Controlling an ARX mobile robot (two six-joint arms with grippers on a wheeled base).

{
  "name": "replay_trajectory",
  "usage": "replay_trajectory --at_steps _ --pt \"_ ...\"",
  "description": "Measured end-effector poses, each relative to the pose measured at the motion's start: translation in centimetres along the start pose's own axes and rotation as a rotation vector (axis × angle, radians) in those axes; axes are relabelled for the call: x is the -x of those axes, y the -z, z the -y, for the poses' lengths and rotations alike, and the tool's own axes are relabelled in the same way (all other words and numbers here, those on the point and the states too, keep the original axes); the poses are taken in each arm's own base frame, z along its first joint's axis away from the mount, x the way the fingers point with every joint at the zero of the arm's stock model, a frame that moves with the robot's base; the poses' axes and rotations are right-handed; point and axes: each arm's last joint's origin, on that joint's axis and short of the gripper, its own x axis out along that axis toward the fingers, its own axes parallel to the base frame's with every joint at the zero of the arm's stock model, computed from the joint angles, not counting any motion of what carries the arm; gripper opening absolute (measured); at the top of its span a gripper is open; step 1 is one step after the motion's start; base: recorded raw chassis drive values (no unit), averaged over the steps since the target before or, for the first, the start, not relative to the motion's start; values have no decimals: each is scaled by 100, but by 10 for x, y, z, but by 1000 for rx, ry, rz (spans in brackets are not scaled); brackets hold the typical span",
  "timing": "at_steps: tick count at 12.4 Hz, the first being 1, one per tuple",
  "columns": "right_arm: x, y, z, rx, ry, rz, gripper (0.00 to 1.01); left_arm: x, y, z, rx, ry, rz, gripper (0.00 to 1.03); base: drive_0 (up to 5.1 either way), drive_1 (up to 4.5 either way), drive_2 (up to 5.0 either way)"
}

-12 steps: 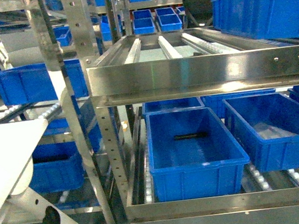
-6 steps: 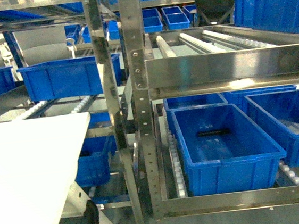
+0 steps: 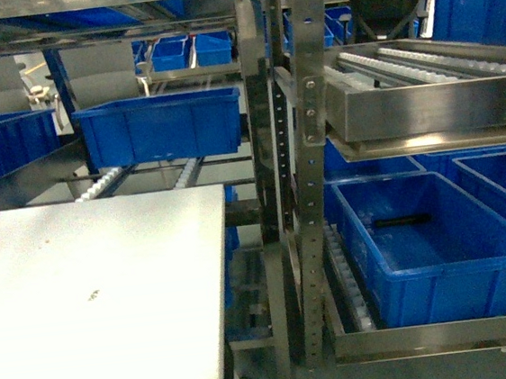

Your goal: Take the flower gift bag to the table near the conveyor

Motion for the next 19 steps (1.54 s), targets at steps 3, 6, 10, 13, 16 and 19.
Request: replay_trajectory --at_steps 3,6,10,13,16,19 --pt "0 0 0 0 0 0 2 0 0 0 0 0 0 2 -503 242 242" --pt "0 0 0 0 0 1 2 0 0 0 0 0 0 2 -497 248 248" --pt "0 0 0 0 0 1 2 0 0 0 0 -1 1 2 -501 245 245" --pt "0 0 0 -1 0 -3 2 0 0 0 0 -1 0 2 -504 241 241" --pt "0 0 0 0 0 0 2 0 0 0 0 0 0 2 -492 254 254" --pt "0 0 0 0 0 0 2 0 0 0 0 -1 1 2 -501 244 244"
